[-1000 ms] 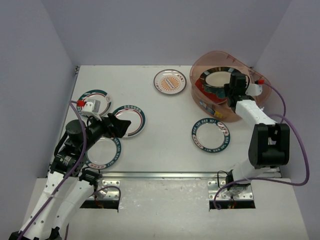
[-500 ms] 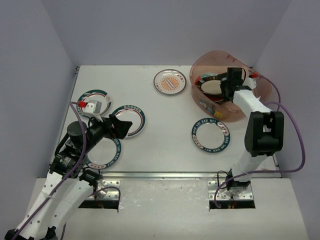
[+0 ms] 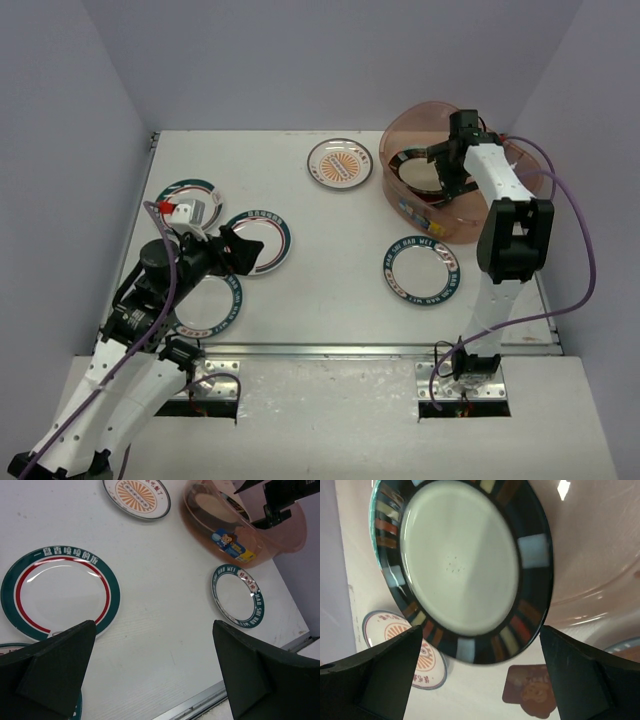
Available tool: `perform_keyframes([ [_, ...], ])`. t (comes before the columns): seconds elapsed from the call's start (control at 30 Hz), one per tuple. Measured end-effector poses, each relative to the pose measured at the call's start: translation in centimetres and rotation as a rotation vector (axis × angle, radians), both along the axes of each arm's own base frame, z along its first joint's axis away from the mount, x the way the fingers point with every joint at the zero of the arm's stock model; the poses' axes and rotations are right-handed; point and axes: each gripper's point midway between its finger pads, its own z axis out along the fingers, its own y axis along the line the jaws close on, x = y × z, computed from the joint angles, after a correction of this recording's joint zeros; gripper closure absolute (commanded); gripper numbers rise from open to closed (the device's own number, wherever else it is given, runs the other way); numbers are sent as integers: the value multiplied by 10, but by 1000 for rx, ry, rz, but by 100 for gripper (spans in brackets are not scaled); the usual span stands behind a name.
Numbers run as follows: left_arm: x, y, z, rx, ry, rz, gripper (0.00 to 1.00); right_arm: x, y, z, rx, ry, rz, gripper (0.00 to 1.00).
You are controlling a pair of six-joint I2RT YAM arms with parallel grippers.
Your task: Place the plates into the plastic bin on the countertop
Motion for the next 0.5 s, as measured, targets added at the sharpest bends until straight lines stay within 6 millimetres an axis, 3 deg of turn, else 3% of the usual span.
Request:
perform_keyframes([
  [0.2,11,-2,-31,49,123,10,0,-7,7,3,26,47,34,1],
  [0.3,16,-9,-44,54,194,-4,0,-5,10,13,9,20,101,1],
  [0.4,23,-25,-57,24,261,-51,0,-2,18,44,-29,-60,198,1],
  [0.5,28,-53,-72,-31,316,-128,0,-6,39,105,-111,-231,351,1],
])
